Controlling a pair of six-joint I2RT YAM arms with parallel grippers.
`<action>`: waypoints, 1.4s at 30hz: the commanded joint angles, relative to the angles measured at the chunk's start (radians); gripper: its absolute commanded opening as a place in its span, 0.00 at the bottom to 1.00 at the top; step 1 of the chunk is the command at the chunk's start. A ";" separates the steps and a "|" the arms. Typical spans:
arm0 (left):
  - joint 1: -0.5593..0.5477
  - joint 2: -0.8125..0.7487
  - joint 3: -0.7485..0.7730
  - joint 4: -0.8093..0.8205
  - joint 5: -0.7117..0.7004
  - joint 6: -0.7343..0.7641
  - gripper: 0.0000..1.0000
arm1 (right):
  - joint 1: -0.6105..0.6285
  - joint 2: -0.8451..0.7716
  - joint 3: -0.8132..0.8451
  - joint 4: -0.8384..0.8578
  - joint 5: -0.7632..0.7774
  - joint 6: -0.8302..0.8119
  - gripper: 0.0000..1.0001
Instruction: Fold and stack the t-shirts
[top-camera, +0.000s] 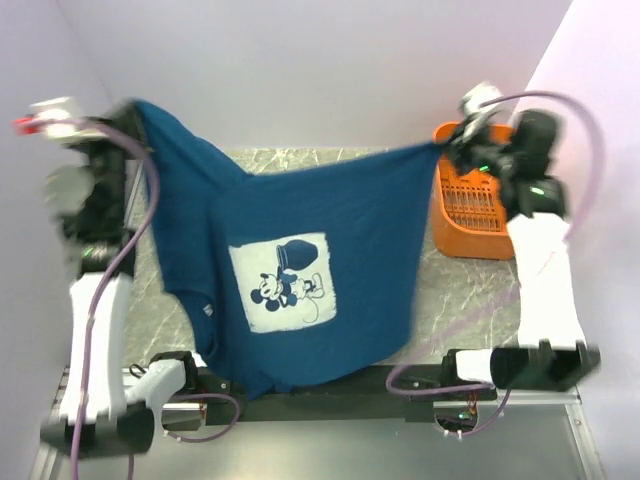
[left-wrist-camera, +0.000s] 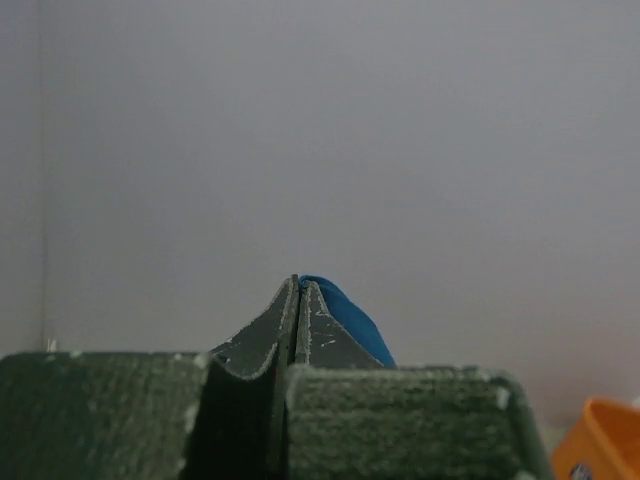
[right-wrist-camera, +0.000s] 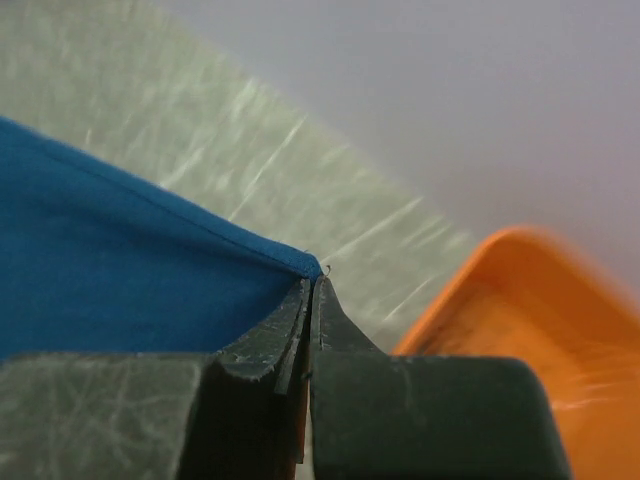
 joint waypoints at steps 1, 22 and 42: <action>-0.001 0.093 -0.156 0.101 -0.014 -0.032 0.01 | 0.035 0.042 -0.149 0.138 -0.046 -0.035 0.00; -0.002 0.851 0.071 0.049 0.081 -0.029 0.01 | 0.223 0.735 0.087 0.319 0.423 -0.048 0.00; -0.001 0.844 0.166 0.033 0.100 0.079 0.01 | 0.230 0.785 0.190 0.376 0.413 -0.040 0.00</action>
